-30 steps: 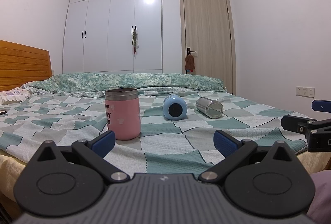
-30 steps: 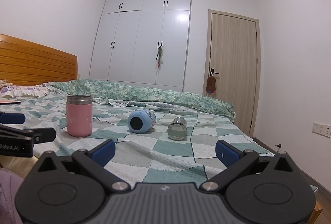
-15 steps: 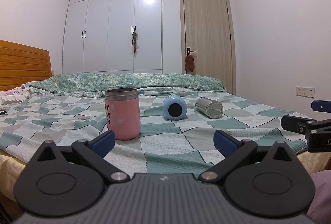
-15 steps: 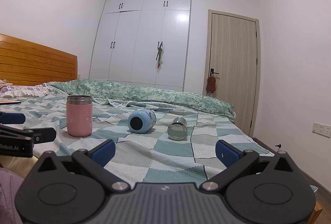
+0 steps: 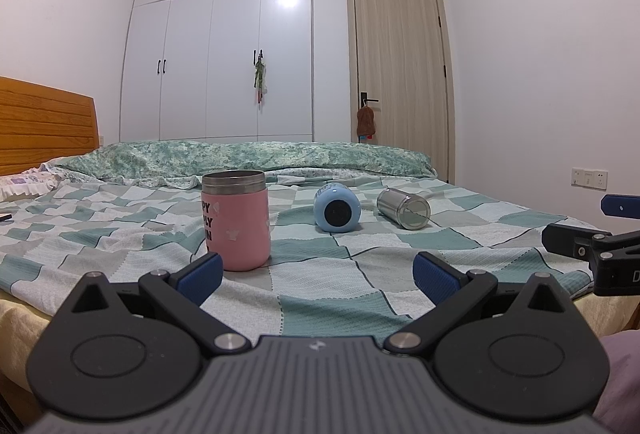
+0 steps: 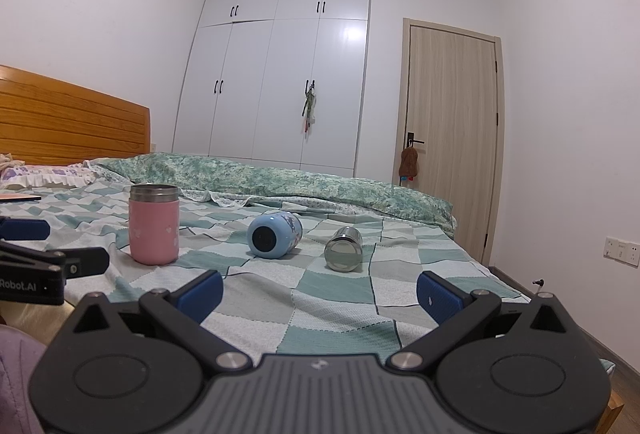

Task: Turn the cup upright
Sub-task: 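Move the left gripper to the lying blue tumbler and close on it, then lift the blue tumbler with the left gripper and rotate it upright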

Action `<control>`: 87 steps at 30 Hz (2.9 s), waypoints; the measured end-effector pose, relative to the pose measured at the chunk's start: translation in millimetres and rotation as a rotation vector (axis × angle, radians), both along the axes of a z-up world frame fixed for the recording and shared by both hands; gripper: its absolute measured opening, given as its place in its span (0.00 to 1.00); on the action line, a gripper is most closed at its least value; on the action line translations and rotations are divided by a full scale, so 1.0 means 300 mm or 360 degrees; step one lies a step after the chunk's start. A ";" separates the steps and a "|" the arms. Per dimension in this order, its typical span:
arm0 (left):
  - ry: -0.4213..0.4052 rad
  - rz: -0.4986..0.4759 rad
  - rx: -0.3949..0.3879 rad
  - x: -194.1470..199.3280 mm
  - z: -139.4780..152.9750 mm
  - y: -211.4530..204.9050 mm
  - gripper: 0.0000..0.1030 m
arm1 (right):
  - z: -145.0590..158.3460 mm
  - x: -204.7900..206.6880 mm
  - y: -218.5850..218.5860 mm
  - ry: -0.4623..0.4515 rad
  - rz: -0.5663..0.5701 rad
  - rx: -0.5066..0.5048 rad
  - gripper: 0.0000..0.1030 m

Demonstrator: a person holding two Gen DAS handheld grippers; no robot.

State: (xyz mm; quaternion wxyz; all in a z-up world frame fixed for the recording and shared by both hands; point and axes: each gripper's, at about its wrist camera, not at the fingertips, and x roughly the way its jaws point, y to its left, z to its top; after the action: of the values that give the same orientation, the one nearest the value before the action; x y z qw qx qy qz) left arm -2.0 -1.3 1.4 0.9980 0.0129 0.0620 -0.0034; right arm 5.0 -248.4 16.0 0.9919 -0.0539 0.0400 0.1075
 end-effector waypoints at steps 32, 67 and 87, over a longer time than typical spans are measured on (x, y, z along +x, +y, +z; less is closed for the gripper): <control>0.0833 0.0019 0.0036 1.115 0.309 -0.141 1.00 | 0.264 1.132 -0.047 0.0472 0.0300 -0.0258 1.00; 0.1367 0.0061 0.0015 1.504 0.220 -0.183 0.82 | 0.297 1.371 0.022 0.0712 0.0461 -0.0533 1.00; 0.1490 -0.0143 -0.0280 0.760 0.136 -0.203 0.82 | 0.283 0.609 -0.047 0.0890 0.0390 -0.0660 1.00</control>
State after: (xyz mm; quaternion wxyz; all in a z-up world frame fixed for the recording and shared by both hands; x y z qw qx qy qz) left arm 226.1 -62.2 42.0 0.8589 -0.0719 0.5038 -0.0572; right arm 187.6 -262.6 100.8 0.8904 -0.2266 0.3237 0.2258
